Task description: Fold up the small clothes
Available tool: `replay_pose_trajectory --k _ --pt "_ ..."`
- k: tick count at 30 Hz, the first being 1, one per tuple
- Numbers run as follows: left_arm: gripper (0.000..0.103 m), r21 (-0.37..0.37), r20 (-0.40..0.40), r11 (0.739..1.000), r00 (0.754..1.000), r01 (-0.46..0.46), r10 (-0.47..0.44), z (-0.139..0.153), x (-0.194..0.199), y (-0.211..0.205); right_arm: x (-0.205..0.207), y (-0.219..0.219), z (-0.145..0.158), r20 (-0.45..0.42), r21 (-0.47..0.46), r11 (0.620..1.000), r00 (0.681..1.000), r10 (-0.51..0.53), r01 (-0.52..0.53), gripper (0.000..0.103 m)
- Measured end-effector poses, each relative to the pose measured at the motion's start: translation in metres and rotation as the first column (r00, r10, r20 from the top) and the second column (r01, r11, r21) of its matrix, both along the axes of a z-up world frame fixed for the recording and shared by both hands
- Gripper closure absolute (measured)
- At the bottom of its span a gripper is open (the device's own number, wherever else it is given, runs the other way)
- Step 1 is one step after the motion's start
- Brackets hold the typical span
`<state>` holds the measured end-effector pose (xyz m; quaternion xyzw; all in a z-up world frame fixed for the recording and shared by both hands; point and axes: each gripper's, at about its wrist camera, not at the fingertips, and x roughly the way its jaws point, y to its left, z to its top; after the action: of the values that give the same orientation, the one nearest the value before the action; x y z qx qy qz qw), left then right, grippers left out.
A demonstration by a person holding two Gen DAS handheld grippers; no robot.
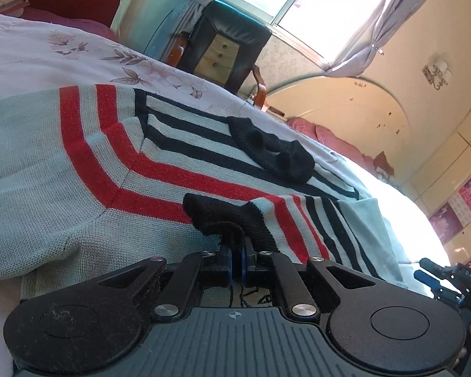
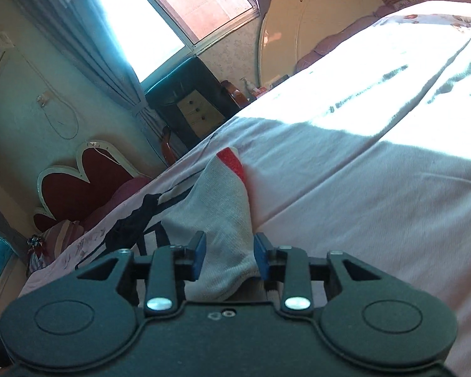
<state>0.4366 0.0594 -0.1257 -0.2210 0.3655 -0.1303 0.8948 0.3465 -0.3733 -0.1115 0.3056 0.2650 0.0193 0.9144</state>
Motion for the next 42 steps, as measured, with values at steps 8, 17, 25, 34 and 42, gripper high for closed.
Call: replay_pose_trajectory --k 8,17,25,34,42 --pt "0.097 0.040 -0.005 0.999 0.999 -0.034 0.034 -0.003 -0.004 0.001 0.056 -0.009 -0.004 -0.002 -0.070 0.996 0.998 0.056 -0.056 0.069" --pt "0.100 0.057 -0.005 0.997 0.999 -0.047 0.047 -0.008 0.013 -0.002 0.115 -0.022 -0.030 -0.037 0.019 0.994 0.993 0.108 -0.107 0.070" --pt "0.100 0.073 0.048 0.994 0.996 -0.083 0.080 -0.010 -0.005 -0.005 0.121 -0.015 -0.029 -0.090 -0.146 0.978 0.987 0.136 -0.148 0.095" --pt "0.098 0.177 0.162 0.982 0.986 -0.064 0.035 0.021 -0.001 -0.027 0.126 -0.005 0.010 -0.010 -0.274 0.942 0.980 0.201 -0.196 0.095" --pt "0.046 0.268 0.098 0.963 0.995 -0.034 0.008 0.008 0.012 -0.051 0.138 0.018 0.000 -0.136 -0.423 0.876 0.972 0.192 -0.232 0.092"
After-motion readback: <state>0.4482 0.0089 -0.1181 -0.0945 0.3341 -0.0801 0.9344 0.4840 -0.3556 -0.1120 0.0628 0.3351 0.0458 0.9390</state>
